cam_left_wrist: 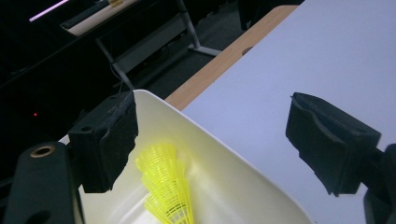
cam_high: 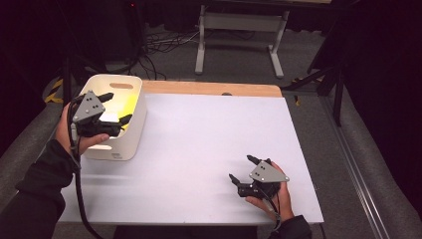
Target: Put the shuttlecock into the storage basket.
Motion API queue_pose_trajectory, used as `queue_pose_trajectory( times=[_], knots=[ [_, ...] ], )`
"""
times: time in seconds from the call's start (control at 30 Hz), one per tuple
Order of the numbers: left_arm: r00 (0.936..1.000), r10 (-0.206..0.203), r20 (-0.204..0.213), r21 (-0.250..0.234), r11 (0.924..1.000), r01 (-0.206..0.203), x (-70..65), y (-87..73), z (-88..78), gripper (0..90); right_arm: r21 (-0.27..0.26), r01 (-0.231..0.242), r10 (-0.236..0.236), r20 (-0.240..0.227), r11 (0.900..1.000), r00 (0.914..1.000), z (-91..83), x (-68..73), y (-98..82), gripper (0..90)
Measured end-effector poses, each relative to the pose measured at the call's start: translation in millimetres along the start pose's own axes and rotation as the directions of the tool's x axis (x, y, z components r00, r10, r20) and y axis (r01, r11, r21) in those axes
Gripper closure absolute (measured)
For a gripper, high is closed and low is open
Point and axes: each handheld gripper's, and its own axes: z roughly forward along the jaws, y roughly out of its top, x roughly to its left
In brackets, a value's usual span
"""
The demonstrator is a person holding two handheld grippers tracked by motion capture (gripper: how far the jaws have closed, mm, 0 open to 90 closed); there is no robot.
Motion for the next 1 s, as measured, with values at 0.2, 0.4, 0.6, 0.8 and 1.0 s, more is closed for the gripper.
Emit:
queue_pose_trajectory(
  times=[0.2,0.4,0.6,0.8,1.0],
  knots=[
    [0.9995,0.023,0.022,-0.013,0.9997,-0.023,-9.6,1.1,-4.3,15.7,0.006,0.005,-0.005,-0.006,1.000,1.0000,1.0,0.9,-0.2,18.1],
    [0.9983,0.042,0.041,-0.034,0.9986,-0.041,-20.9,-2.1,-7.2,14.2,0.007,0.005,-0.005,-0.012,1.000,0.9999,1.1,1.3,-0.5,18.2],
    [0.9974,0.051,0.050,-0.053,0.9974,-0.049,-29.6,-4.8,-10.3,13.4,0.009,0.009,-0.009,-0.017,1.000,0.9998,1.7,2.5,-0.2,18.2],
    [0.9963,0.060,0.062,-0.073,0.9957,-0.056,-36.9,-8.0,-11.3,13.3,0.011,0.011,-0.011,-0.018,1.000,0.9998,2.5,3.2,-0.5,18.2],
    [0.9947,0.068,0.077,-0.084,0.9946,-0.061,-43.1,-9.4,-11.7,12.7,0.012,0.013,-0.013,-0.019,1.000,0.9997,2.3,4.1,-0.4,18.2]
  ],
)
